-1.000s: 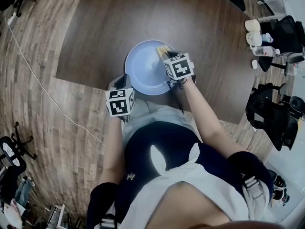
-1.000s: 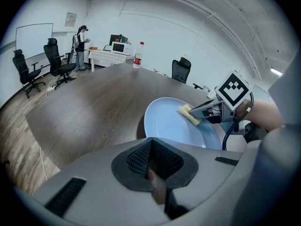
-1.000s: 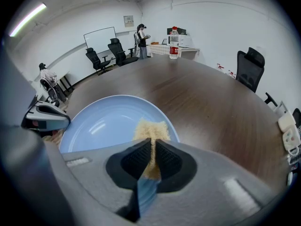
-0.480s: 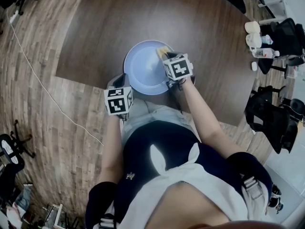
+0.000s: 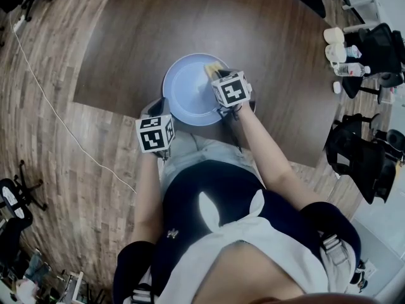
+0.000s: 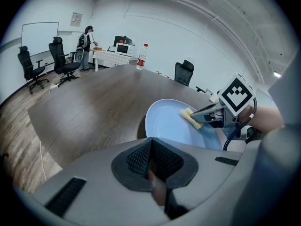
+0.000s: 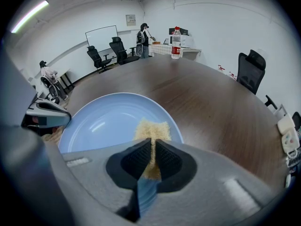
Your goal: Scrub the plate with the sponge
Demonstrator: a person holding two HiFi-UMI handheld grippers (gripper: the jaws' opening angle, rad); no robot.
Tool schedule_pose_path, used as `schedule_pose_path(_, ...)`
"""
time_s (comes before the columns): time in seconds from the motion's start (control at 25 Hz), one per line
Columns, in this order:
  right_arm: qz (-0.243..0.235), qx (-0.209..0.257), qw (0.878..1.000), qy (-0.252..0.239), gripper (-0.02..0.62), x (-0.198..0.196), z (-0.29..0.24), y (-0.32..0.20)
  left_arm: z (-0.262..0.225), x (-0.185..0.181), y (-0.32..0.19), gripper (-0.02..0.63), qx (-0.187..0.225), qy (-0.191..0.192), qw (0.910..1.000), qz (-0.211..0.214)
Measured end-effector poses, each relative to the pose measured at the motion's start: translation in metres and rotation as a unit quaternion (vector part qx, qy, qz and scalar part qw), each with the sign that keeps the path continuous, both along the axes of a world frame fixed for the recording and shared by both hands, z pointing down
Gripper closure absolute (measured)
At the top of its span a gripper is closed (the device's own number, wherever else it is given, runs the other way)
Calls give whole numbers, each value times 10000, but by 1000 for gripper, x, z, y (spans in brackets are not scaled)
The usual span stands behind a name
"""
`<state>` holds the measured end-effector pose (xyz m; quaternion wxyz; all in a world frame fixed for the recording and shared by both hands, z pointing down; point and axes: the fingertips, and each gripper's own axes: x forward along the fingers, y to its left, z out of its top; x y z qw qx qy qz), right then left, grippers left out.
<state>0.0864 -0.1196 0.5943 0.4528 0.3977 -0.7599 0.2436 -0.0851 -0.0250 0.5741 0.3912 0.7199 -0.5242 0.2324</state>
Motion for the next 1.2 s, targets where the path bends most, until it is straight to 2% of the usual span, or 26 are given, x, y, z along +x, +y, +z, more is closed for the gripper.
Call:
schedule_pose_path(0.44, -194, 98, 9997, -102, 569, -16, -2, 4, 2, 3, 0, 600, -30, 5, 10000, 35)
schedule_pose_path(0.88, -112, 43, 9997, -233, 569, -24, 3, 9, 2, 0, 0, 600, -22, 82, 10000, 44)
schedule_pose_path(1.2, -362, 42, 9989, -304, 569, -37, 4, 16, 3, 2, 0, 600, -32, 82, 9999, 58)
